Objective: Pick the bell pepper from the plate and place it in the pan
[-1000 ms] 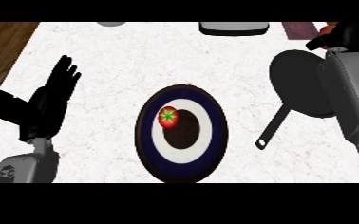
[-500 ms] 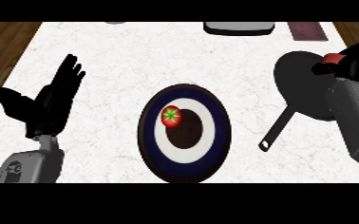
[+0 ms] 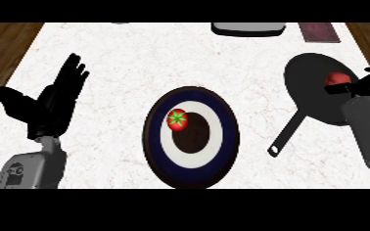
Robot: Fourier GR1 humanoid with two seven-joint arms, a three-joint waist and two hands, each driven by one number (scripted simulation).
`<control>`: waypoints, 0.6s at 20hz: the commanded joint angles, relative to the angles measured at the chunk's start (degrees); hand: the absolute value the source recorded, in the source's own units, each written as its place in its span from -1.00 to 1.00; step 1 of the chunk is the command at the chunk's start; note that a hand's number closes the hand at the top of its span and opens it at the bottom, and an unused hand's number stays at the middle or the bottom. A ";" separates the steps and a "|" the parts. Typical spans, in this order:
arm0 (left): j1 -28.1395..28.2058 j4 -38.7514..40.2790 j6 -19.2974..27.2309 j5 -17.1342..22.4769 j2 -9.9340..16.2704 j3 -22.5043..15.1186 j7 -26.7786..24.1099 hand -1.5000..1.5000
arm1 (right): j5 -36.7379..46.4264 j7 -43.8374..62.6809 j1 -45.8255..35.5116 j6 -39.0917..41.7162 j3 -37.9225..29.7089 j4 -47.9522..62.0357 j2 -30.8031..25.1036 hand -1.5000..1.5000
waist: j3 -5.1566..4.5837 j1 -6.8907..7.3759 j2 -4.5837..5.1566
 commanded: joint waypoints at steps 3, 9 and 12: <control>-1.87 -2.60 0.92 -0.19 -0.46 -0.91 3.23 0.00 | -5.83 -10.43 0.16 -5.23 -4.15 0.98 0.06 -1.00 | 0.04 0.18 -0.07; 3.11 -2.17 0.88 -0.32 -0.30 0.63 0.14 0.00 | -18.81 -23.48 7.26 -10.79 -11.54 -12.86 2.91 -1.00 | -0.03 -2.05 -1.04; 2.47 -0.37 1.21 -0.79 -0.66 0.60 -0.50 0.00 | -24.67 -25.89 9.44 -9.96 -12.88 -22.20 7.63 -1.00 | -0.16 -3.60 -1.52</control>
